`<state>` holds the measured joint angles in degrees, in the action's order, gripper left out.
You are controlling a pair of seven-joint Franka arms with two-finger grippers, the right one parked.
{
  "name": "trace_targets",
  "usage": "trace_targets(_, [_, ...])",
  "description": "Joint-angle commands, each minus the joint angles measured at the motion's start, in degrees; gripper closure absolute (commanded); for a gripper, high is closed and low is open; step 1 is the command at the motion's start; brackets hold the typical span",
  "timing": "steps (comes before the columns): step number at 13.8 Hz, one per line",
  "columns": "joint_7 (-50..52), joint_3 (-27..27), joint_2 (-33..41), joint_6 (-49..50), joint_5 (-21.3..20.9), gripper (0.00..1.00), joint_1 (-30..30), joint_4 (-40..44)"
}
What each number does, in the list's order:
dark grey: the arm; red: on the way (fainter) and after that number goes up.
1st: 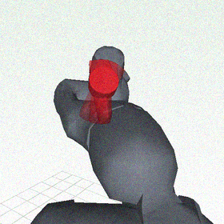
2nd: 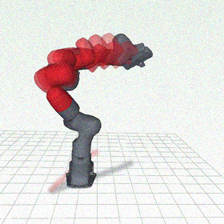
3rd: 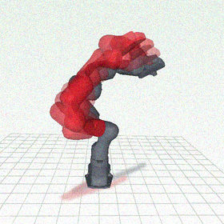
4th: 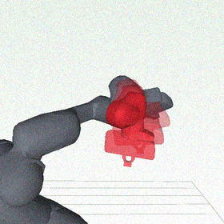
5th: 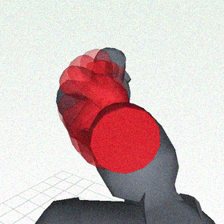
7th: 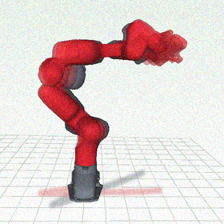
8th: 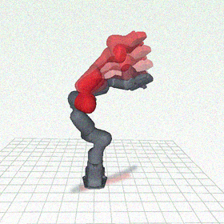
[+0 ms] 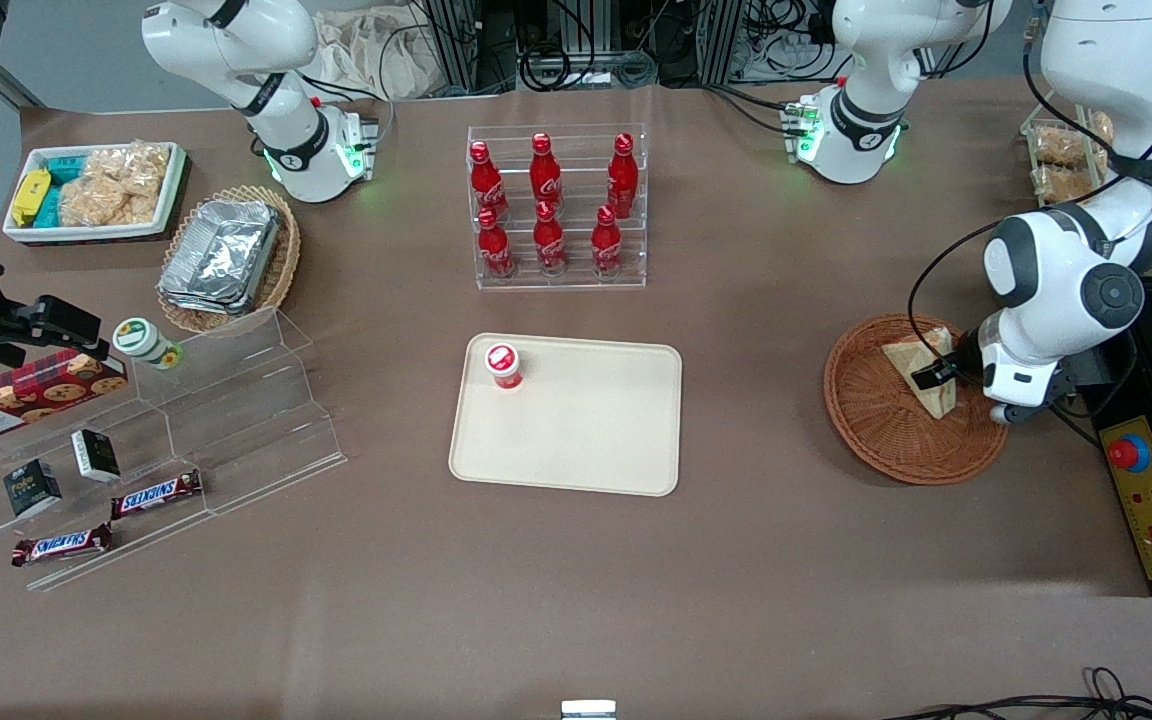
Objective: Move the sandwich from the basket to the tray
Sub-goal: 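Close the left gripper on the white triangular sandwich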
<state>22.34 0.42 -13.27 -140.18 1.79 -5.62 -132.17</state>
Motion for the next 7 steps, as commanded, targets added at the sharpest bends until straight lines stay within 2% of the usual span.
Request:
trace_targets(1, [0.6, -0.2, 1.1, -0.8, 0.4, 0.75, -0.4, -1.1])
trace_targets(2, [1.1, -0.2, 1.6, -0.5, 0.4, 0.83, -0.4, -0.9])
trace_targets(5, [2.2, -0.4, 4.3, 1.6, 0.3, 0.84, -0.1, 0.4])
trace_targets(7, [1.9, -0.9, 8.9, 6.8, 0.1, 0.84, 0.4, 3.2])
